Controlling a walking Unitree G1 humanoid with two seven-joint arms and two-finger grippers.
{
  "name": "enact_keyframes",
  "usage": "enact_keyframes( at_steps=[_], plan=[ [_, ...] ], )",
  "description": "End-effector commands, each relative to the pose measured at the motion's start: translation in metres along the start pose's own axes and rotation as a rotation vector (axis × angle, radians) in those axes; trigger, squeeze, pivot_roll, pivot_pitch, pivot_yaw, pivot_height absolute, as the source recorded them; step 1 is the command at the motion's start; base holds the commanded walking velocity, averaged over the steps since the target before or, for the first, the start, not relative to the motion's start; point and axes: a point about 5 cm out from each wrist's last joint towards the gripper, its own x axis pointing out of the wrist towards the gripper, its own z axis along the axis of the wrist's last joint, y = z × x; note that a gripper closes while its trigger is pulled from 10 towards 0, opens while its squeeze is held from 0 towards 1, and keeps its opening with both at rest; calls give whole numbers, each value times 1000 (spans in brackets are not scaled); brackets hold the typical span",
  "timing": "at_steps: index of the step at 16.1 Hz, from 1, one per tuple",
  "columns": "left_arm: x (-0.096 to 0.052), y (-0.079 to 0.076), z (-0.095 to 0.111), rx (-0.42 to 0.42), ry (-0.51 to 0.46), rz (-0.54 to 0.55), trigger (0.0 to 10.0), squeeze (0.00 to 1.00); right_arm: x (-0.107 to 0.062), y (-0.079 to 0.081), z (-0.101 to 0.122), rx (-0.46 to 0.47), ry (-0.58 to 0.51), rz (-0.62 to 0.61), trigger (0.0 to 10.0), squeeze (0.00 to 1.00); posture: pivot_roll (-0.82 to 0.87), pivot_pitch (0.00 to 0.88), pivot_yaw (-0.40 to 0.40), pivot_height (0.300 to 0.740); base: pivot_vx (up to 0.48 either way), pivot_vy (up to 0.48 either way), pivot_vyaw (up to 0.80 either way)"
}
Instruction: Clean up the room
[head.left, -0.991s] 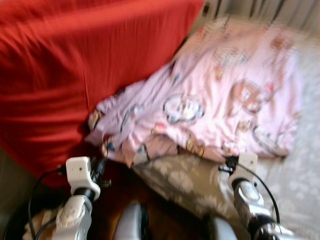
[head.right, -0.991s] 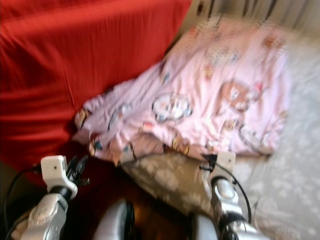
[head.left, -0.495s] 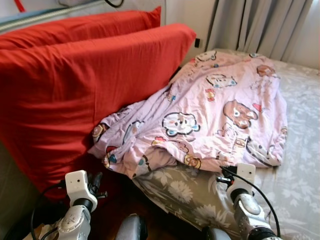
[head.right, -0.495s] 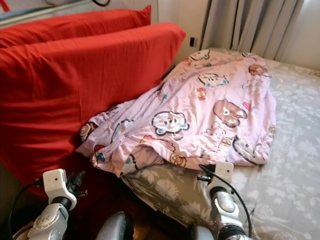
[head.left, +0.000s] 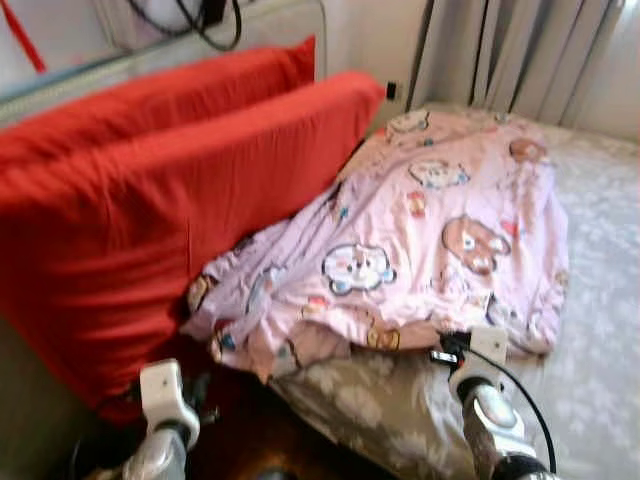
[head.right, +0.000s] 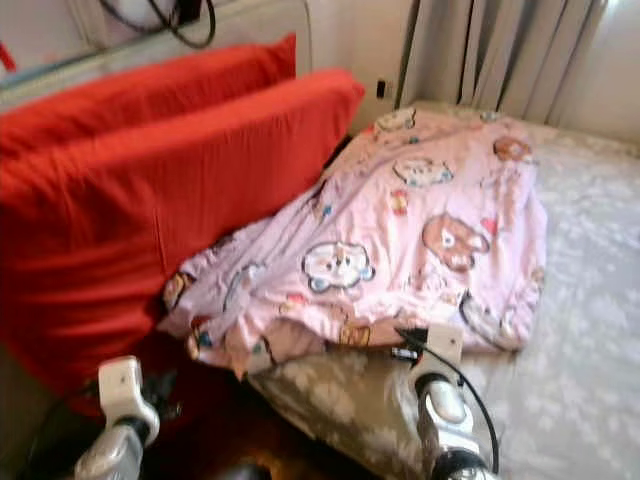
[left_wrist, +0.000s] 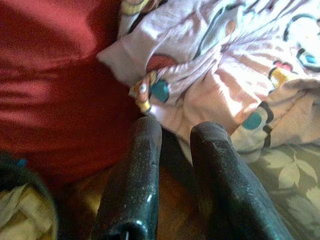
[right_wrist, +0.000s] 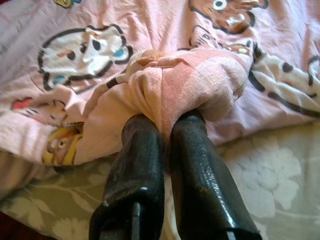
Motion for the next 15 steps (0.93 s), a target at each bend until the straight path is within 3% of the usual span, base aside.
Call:
enact_keyframes(
  at_steps=[1, 9, 15],
  plan=[
    [-1, 7, -4, 0, 22, 22, 10000, 0, 0, 2, 1, 9, -19, 2, 10000, 0, 106, 0, 33, 740, 0, 0, 0],
    [-32, 7, -71, -9, 328, 62, 10000, 0, -2, -4, 0, -1, -26, -13, 10000, 0, 101, 0, 7, 740, 0, 0, 0],
    [-41, 0, -87, 13, 400, 32, 10000, 0, -4, -5, -1, 3, -42, -28, 10000, 0, 84, 0, 14, 740, 0, 0, 0]
  ],
)
